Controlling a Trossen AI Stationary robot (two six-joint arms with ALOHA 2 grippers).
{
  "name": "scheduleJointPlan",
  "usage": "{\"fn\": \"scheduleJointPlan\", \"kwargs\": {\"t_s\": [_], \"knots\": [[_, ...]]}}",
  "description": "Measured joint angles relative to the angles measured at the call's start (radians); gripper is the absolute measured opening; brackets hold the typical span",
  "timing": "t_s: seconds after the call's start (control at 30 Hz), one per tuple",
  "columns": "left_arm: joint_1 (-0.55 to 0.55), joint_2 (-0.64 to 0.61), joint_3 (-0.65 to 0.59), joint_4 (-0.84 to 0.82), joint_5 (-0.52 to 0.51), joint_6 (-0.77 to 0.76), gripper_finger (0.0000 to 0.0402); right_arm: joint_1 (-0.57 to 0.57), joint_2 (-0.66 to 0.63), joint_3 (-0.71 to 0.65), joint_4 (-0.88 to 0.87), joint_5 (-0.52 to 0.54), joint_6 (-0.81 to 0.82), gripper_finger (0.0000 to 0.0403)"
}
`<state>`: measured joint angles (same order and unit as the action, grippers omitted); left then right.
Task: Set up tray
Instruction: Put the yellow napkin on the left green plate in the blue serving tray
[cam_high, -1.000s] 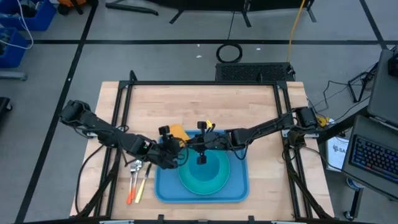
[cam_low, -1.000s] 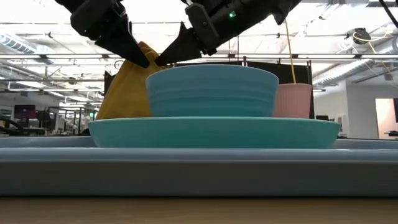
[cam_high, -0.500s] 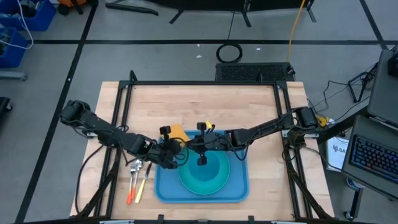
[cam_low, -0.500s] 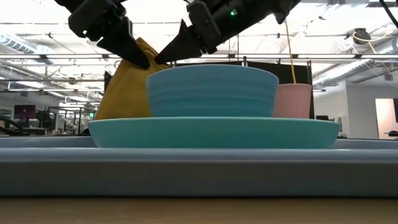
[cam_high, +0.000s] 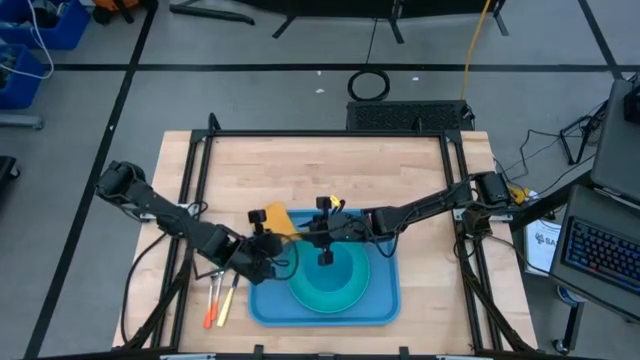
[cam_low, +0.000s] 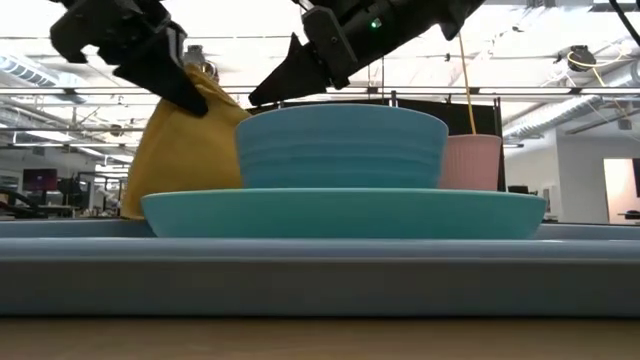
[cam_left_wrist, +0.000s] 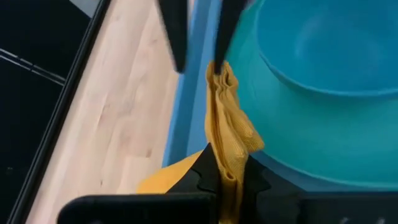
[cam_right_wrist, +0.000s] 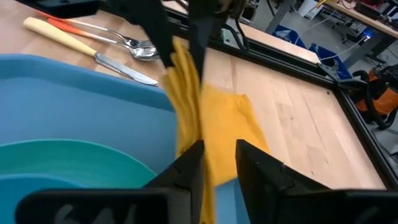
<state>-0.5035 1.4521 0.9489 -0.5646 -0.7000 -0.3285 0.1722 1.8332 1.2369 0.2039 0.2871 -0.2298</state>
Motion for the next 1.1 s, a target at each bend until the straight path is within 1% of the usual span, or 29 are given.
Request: {"fn": "scheduleJointPlan", "kwargs": {"t_s": [0.17, 0.37, 0.47, 0.7, 0.83, 0.97, 1.1], "knots": [[-0.039, 0.000, 0.000, -0.050, -0.005, -0.051, 0.0012, 0.000, 0.000, 0.000, 0.001, 0.002, 0.000, 0.0097], [-0.088, 0.000, 0.000, -0.077, 0.000, -0.098, 0.0012, 0.000, -0.005, 0.000, -0.001, 0.000, 0.000, 0.0095], [-0.108, 0.000, 0.000, -0.081, 0.047, -0.099, 0.0012, 0.000, -0.010, 0.000, -0.004, 0.000, 0.000, 0.0094], [-0.156, 0.000, 0.000, -0.119, 0.104, -0.101, 0.0012, 0.000, -0.011, 0.000, -0.007, 0.000, 0.006, 0.0095], [-0.177, 0.000, 0.000, -0.127, 0.117, -0.104, 0.0016, 0.000, -0.011, 0.000, -0.007, -0.001, 0.007, 0.0092], [-0.198, 0.000, 0.000, -0.127, 0.150, -0.104, 0.0011, 0.000, -0.011, 0.000, -0.007, -0.001, 0.006, 0.0091], [-0.223, 0.000, 0.000, -0.119, 0.159, -0.099, 0.0011, 0.000, -0.011, 0.000, -0.007, -0.001, 0.007, 0.0091]]}}
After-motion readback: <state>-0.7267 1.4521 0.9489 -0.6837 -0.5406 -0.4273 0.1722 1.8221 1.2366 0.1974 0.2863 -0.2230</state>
